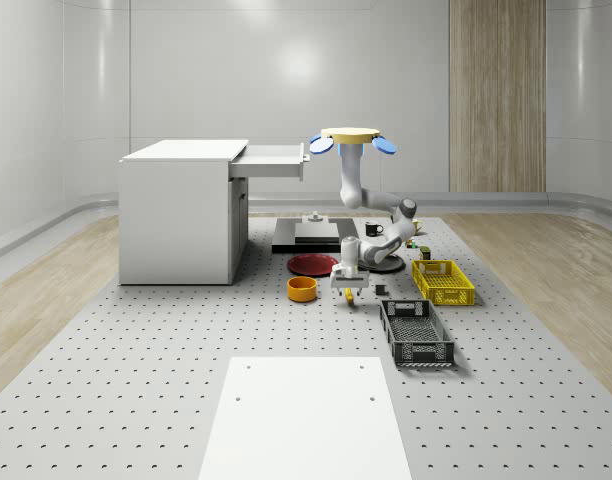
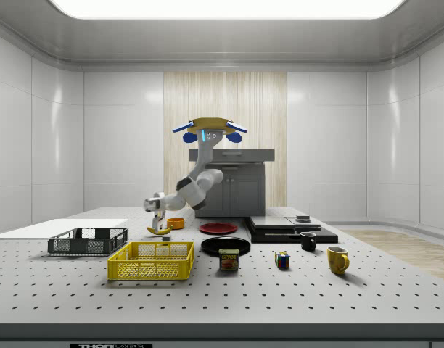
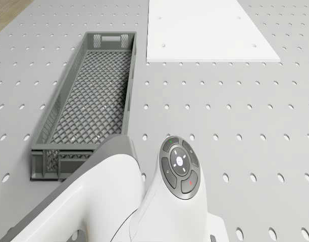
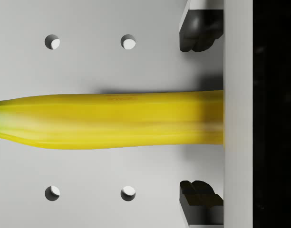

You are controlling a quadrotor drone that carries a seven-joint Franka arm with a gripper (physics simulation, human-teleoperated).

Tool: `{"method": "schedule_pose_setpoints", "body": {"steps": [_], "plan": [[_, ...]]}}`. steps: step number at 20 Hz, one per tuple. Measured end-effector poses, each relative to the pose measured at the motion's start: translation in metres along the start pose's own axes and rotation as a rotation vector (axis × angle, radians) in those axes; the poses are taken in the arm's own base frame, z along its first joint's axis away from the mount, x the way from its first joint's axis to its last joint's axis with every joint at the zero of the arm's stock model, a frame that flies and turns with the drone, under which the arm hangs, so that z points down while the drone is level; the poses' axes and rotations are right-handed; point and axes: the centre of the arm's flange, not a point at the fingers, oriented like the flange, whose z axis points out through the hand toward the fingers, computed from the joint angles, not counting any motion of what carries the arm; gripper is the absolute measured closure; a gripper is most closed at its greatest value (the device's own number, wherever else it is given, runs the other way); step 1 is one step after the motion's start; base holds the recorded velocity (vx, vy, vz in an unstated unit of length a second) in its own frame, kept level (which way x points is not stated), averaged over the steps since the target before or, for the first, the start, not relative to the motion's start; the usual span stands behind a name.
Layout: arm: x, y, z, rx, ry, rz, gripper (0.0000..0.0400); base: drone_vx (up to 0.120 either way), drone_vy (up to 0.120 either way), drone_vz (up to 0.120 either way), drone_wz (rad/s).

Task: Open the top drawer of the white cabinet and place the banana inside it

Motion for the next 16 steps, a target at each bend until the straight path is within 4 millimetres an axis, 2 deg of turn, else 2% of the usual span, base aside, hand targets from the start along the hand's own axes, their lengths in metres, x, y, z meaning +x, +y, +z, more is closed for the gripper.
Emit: {"method": "schedule_pose_setpoints", "body": {"steps": [11,14,16], "plan": [[0.002,-0.002,0.013,0.0,0.0,0.0,0.0,0.0,0.0,0.0,0.0],[0.003,-0.002,0.014,0.0,0.0,0.0,0.0121,0.0,0.0,0.0,0.0],[0.003,-0.002,0.014,0.0,0.0,0.0,0.0172,0.0,0.0,0.0,0.0]]}}
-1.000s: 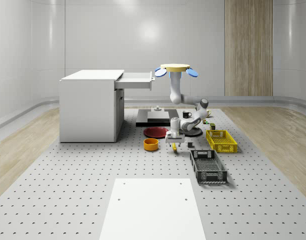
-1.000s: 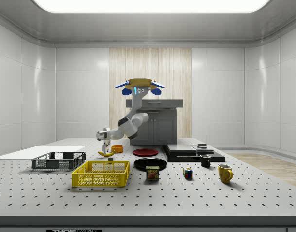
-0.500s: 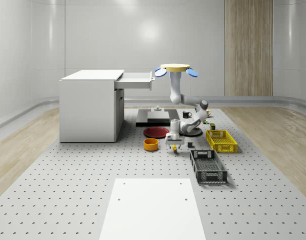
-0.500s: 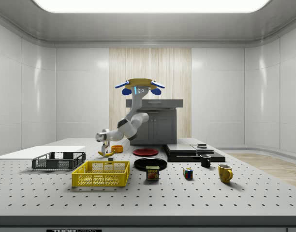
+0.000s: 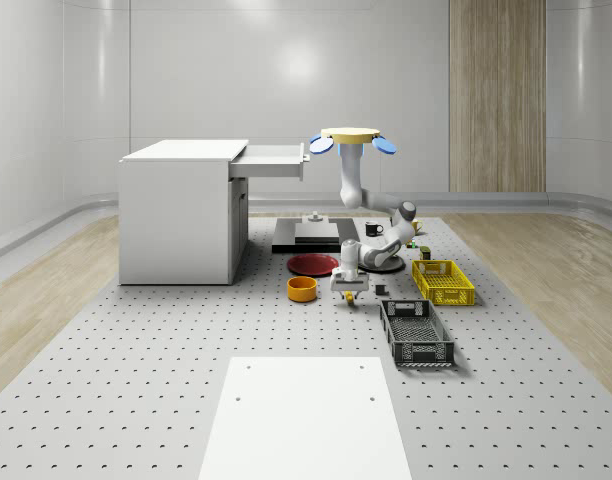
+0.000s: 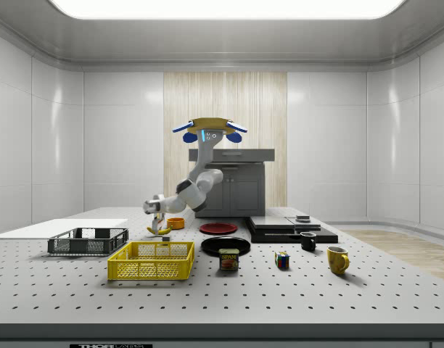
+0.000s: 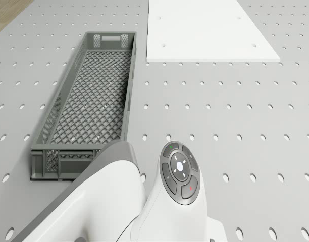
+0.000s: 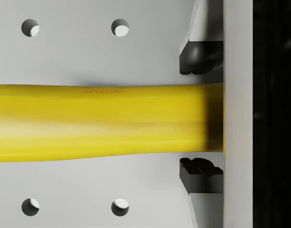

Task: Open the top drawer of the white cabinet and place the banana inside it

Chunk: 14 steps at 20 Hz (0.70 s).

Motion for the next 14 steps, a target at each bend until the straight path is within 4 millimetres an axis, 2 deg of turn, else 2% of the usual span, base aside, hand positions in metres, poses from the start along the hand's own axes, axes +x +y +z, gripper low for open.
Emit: {"method": "schedule_pose_setpoints", "body": {"steps": [3,14], "plan": [[0.0001,0.0,0.0004,0.0,0.0,-0.001,0.0209,0.0,0.0,0.0,0.0],[0.0002,0.0001,0.0006,-0.005,0.002,-0.01,0.0211,0.0,0.0,0.0,0.0]]}}
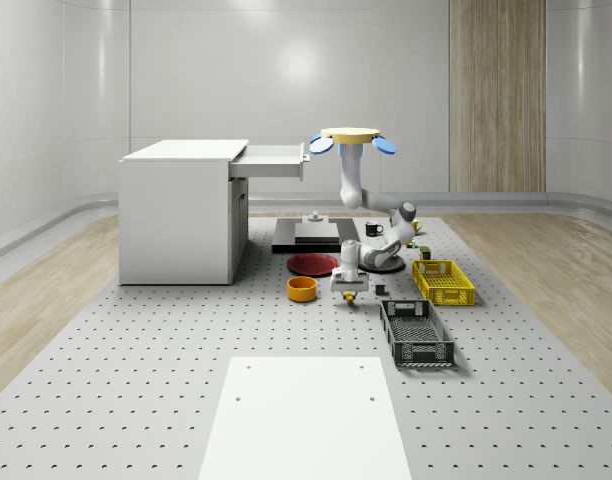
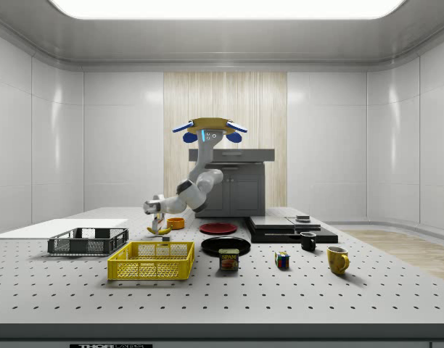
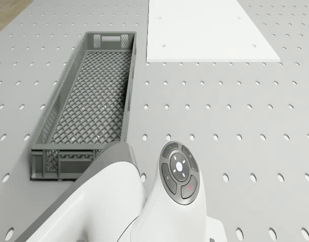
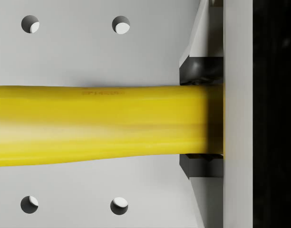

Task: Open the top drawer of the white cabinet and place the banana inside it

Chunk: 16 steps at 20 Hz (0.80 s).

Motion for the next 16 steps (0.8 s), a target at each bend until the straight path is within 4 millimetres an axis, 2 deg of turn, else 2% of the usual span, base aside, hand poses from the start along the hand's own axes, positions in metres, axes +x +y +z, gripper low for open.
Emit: {"method": "schedule_pose_setpoints", "body": {"steps": [5,13,16], "plan": [[0.0,0.0,-0.01,-0.001,0.0,0.001,0.0211,0.0,0.0,0.0,0.0],[0.0,0.001,-0.046,-0.001,0.001,0.001,0.021,0.0,0.0,0.0,0.0],[0.0,0.001,-0.061,-0.001,0.001,0.001,0.021,0.0,0.0,0.12,0.0]]}}
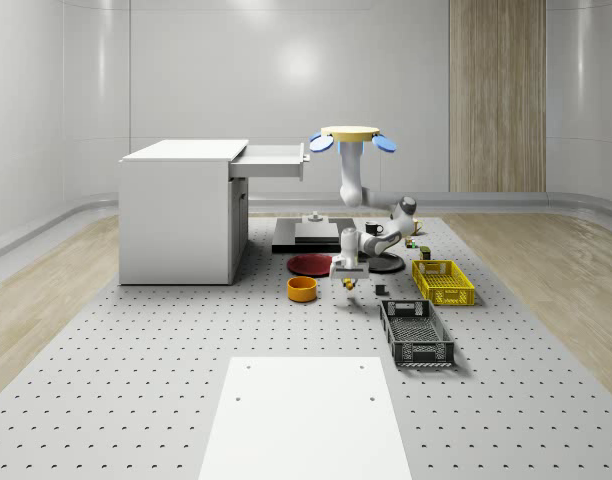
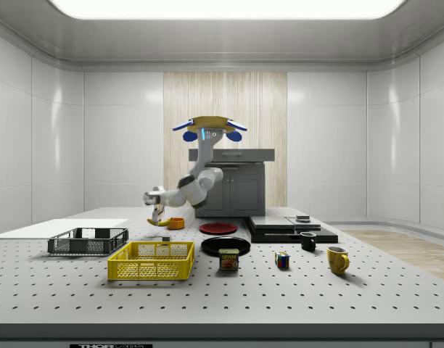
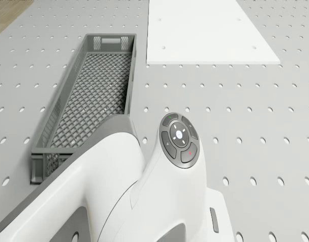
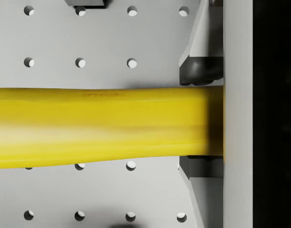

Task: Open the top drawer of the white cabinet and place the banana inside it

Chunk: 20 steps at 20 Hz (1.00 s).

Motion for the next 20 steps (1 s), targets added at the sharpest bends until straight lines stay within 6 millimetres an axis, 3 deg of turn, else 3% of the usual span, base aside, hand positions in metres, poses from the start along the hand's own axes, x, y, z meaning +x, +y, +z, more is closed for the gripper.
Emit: {"method": "schedule_pose_setpoints", "body": {"steps": [5,20], "plan": [[0.0,0.0,-0.017,0.0,0.0,0.0,0.021,-0.016,0.0,0.12,0.0],[0.0,0.0,-0.027,0.0,0.0,0.0,0.021,-0.12,0.0,0.12,0.0]]}}
